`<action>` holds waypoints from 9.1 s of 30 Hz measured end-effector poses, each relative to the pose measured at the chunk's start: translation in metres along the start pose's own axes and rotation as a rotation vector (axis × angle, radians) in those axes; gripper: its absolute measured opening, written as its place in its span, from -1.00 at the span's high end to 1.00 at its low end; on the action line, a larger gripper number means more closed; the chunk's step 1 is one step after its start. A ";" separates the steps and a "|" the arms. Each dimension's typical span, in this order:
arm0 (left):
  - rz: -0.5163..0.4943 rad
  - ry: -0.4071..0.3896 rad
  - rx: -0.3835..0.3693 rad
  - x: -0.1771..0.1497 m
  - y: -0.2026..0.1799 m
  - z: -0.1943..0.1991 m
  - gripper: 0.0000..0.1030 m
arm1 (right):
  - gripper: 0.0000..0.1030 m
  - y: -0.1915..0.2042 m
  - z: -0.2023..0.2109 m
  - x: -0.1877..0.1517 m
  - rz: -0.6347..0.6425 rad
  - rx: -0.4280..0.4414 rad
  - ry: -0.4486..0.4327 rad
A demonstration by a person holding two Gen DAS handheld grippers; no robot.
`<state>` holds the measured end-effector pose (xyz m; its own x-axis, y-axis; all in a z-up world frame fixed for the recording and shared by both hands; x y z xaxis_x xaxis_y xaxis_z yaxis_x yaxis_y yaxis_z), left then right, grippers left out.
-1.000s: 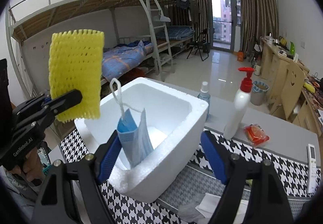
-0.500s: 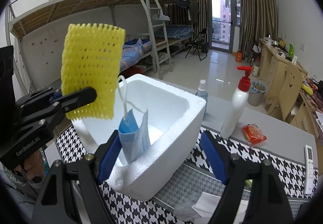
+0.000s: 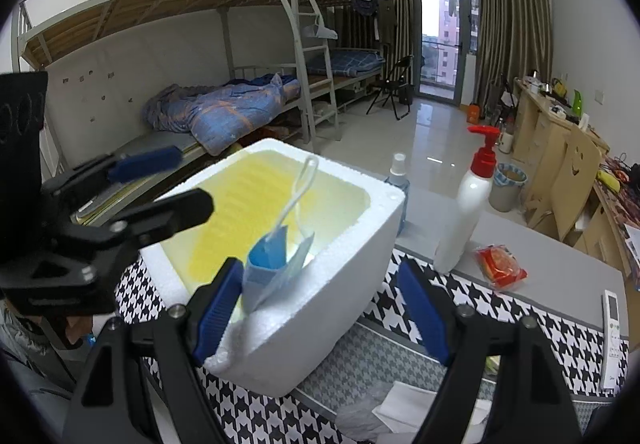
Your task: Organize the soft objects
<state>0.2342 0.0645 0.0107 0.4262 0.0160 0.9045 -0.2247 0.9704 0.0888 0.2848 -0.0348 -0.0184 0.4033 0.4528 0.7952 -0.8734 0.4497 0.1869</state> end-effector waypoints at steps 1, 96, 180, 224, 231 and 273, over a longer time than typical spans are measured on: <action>-0.003 -0.001 -0.001 0.001 0.000 0.000 -0.58 | -0.60 0.001 0.000 0.000 0.001 -0.001 0.001; -0.038 -0.128 -0.098 -0.034 -0.110 0.058 -0.98 | -0.75 -0.061 0.146 -0.096 -0.132 -0.360 -0.286; -0.233 0.331 -0.261 -0.148 -0.201 -0.036 0.21 | -0.75 -0.179 0.073 -0.126 -0.195 -0.312 0.067; -0.134 0.313 -0.296 -0.135 -0.153 -0.009 0.70 | -0.69 -0.191 -0.007 -0.108 -0.061 -0.217 0.166; -0.113 0.317 -0.279 -0.134 -0.148 -0.008 0.70 | -0.18 -0.189 -0.016 -0.118 -0.057 -0.205 0.220; -0.040 0.182 -0.198 -0.093 -0.130 0.028 0.69 | 0.78 -0.170 0.078 -0.104 -0.193 -0.170 -0.013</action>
<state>0.1992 -0.0695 -0.0734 0.5859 0.0021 0.8104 -0.0362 0.9991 0.0235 0.3700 -0.2185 -0.0882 0.5537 0.3366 0.7617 -0.7215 0.6506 0.2369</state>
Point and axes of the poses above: each gripper's, at about its wrist camera, not at the fingertips, and z roughly against the way its jaws point, y to its left, x to its top, the point moved 10 cm from there along -z, roughly the way its jaws point, and after that the axes turned 14 degrees about x, right-handed, at the moved point
